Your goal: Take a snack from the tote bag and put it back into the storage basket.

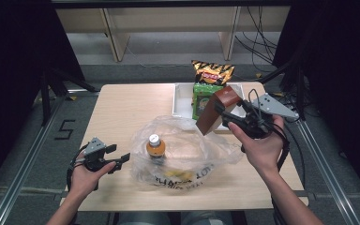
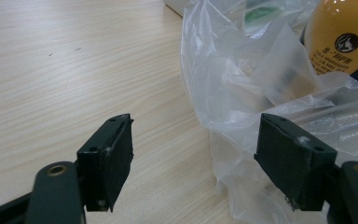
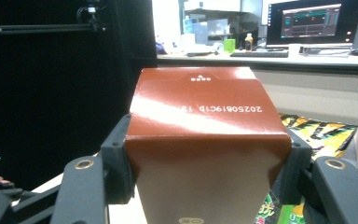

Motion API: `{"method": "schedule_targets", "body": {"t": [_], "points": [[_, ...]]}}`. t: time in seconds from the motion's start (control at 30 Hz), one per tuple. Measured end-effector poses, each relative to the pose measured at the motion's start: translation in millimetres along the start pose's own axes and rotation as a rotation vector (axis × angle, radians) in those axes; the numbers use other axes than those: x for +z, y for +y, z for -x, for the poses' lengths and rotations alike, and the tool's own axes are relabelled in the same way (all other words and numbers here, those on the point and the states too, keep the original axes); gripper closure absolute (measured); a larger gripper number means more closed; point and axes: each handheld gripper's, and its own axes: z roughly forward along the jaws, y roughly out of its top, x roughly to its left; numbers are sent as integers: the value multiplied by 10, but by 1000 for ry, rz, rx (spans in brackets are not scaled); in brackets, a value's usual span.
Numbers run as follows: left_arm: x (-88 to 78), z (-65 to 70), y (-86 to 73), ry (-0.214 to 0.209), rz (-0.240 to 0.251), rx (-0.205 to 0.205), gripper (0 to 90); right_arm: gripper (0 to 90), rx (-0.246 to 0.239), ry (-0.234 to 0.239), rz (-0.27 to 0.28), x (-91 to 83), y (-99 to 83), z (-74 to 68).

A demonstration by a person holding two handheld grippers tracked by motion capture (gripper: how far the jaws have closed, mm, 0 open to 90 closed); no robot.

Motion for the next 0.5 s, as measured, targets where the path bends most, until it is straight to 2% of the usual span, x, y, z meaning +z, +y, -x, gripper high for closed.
{"method": "schedule_targets", "body": {"t": [0.1,0.13,0.17,0.4,0.5], "points": [[-1,0,0,0,0,0,266,393,3,-18,-2,6,8,44],[0,-1,-1,0,0,0,266,393,18,-26,-2,8,8,50],[0,-1,-1,0,0,0,266,392,13,-20,-7,8,12,71],[6,-1,-3,-2,2,-1,267,393,12,-59,1,45,15,173],[14,6,-6,-5,7,-15,267,393,31,-74,-9,66,3,214]]}}
